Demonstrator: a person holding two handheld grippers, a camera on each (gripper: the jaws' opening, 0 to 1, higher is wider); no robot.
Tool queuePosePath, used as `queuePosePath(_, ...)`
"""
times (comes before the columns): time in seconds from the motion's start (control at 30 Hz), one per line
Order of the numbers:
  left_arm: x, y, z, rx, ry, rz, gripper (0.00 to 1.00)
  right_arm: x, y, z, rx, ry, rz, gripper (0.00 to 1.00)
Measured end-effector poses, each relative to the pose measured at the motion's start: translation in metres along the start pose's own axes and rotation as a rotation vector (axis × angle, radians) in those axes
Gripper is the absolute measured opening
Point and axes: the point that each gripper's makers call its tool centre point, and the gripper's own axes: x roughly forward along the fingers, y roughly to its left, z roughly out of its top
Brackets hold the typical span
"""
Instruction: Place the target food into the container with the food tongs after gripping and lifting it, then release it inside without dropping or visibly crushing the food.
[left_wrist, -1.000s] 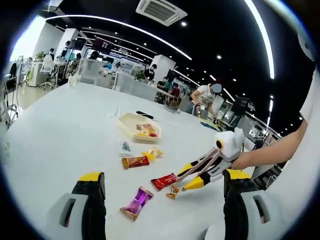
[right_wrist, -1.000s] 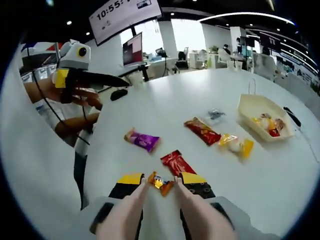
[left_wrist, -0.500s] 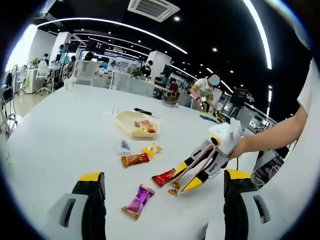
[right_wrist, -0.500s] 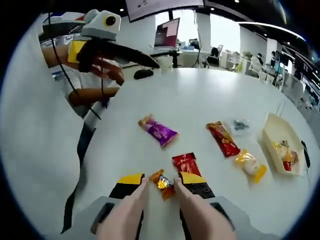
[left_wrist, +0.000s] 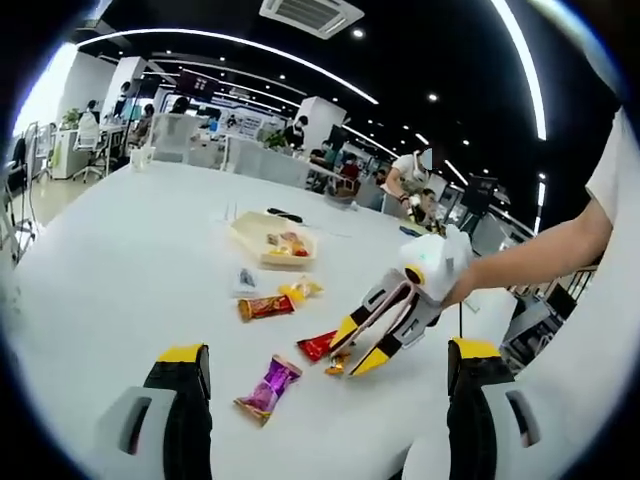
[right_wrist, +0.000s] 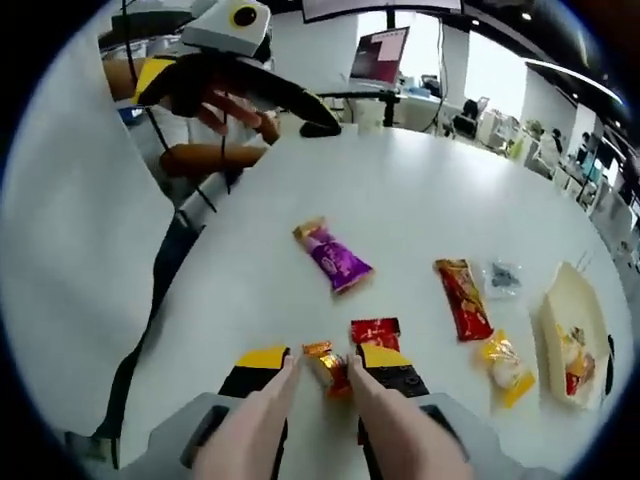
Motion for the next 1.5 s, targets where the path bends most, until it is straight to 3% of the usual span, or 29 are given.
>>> queuePosePath(0.13, 0.001, 0.006, -0.002, -0.022, -0.003, 0.012, 0.99, 0.001, -0.006, 0.000, 0.056, -0.012, -0.022, 0.25)
queuePosePath(0.4, 0.004, 0.006, 0.000, -0.017, 0.000, 0.010, 0.99, 0.004, -0.009, -0.003, 0.088, -0.015, -0.048, 0.21)
queuePosePath(0.53, 0.008, 0.006, 0.002, -0.014, 0.006, 0.002, 0.99, 0.002, -0.016, -0.003, 0.234, -0.055, -0.085, 0.20)
queuePosePath(0.73, 0.018, 0.002, 0.008, 0.008, 0.015, -0.031, 0.99, 0.002, -0.020, -0.004, 0.246, -0.073, -0.120, 0.17)
queuePosePath(0.9, 0.027, 0.000, 0.007, 0.030, 0.056, -0.054, 0.99, 0.001, -0.024, -0.006, 0.366, -0.112, -0.189, 0.16)
queuePosePath(1.0, 0.026, -0.004, 0.012, 0.028, 0.040, -0.066, 0.99, 0.001, -0.023, -0.006, 0.366, -0.109, -0.210, 0.16)
queuePosePath(1.17, 0.033, -0.007, 0.004, 0.029, 0.062, -0.085, 0.99, 0.000, -0.026, -0.007, 0.401, -0.129, -0.234, 0.16)
queuePosePath(1.27, 0.034, -0.012, 0.006, 0.030, 0.072, -0.102, 0.99, -0.001, -0.030, -0.010, 0.533, -0.157, -0.278, 0.16)
queuePosePath(1.4, 0.028, -0.013, 0.016, 0.031, 0.038, -0.087, 0.99, -0.001, -0.030, -0.011, 0.520, -0.148, -0.287, 0.16)
queuePosePath(1.5, 0.026, -0.009, 0.014, 0.017, 0.024, -0.075, 0.99, -0.001, -0.032, -0.012, 0.538, -0.149, -0.291, 0.16)
